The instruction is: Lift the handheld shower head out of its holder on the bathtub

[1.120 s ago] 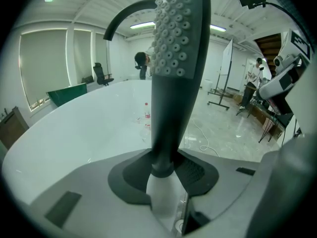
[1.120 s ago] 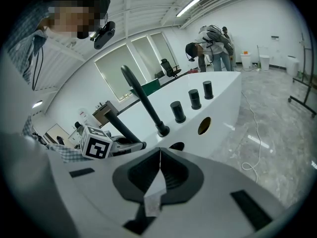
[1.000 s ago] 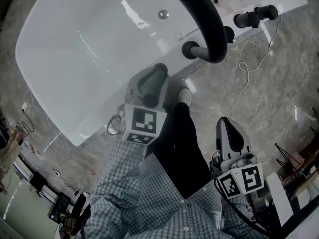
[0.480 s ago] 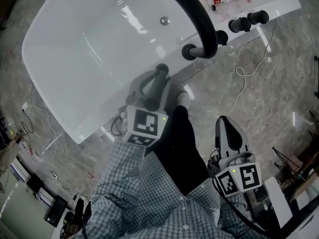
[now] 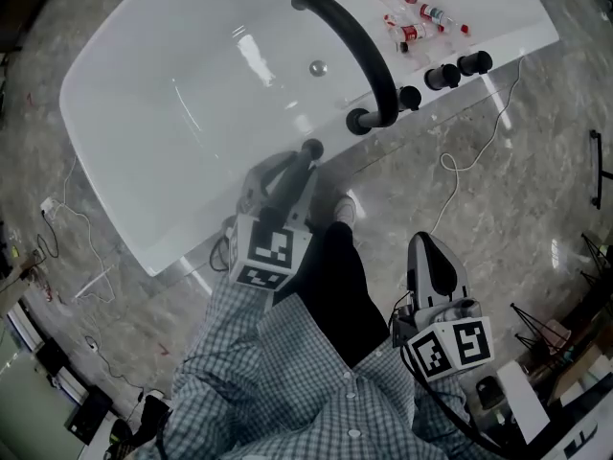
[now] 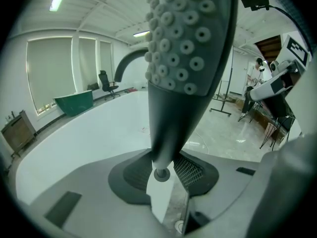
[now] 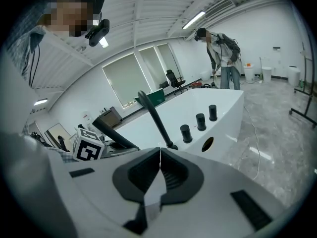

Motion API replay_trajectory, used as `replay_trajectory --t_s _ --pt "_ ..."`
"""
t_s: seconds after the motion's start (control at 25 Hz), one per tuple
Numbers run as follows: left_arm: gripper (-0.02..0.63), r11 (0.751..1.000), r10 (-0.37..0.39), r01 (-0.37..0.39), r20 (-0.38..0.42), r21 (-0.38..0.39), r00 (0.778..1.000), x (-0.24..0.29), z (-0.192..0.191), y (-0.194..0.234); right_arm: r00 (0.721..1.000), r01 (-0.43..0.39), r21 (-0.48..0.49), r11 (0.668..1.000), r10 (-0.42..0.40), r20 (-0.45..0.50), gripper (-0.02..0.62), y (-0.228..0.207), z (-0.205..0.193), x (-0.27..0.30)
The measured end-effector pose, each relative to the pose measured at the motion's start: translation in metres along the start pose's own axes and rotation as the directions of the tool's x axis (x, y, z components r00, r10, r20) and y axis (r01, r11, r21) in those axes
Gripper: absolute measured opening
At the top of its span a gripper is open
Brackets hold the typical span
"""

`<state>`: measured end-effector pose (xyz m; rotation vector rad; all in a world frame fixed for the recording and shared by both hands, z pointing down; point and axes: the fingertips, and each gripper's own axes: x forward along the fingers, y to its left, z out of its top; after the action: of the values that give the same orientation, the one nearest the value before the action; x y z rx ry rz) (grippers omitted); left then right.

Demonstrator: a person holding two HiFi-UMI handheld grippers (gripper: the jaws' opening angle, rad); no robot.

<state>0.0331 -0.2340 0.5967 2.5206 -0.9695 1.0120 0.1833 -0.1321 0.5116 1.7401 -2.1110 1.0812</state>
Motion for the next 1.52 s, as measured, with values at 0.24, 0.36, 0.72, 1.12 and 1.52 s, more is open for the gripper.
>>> replay_trajectory --t_s 0.24,0.36,0.72,1.12,1.52 --pt "0.126 1.000 0.025 -0.024 0.027 -0.003 0.999 -0.028 0.031 0.004 0.999 -0.020 -0.030 0.999 0.021 0.035 0.017 0.014 0.028 -0.012" --pt "0.124 0.999 0.037 -0.037 0.036 -0.007 0.999 -0.043 0.045 0.008 0.998 -0.019 -0.042 0.999 0.022 0.058 0.017 0.020 0.044 -0.017" --pt "0.126 0.999 0.039 -0.038 0.079 -0.025 0.996 -0.097 0.080 0.009 0.993 0.003 -0.073 0.997 0.006 0.116 0.017 0.031 0.074 -0.041" --pt "0.126 0.991 0.071 -0.051 0.164 -0.127 0.984 -0.160 0.120 0.035 0.988 0.009 -0.115 0.993 0.010 0.157 0.017 0.065 0.110 -0.047" --pt "0.124 0.991 0.096 -0.070 0.248 -0.112 0.964 -0.207 0.169 0.056 0.968 0.019 -0.172 0.985 0.025 0.250 0.017 0.089 0.167 -0.055"
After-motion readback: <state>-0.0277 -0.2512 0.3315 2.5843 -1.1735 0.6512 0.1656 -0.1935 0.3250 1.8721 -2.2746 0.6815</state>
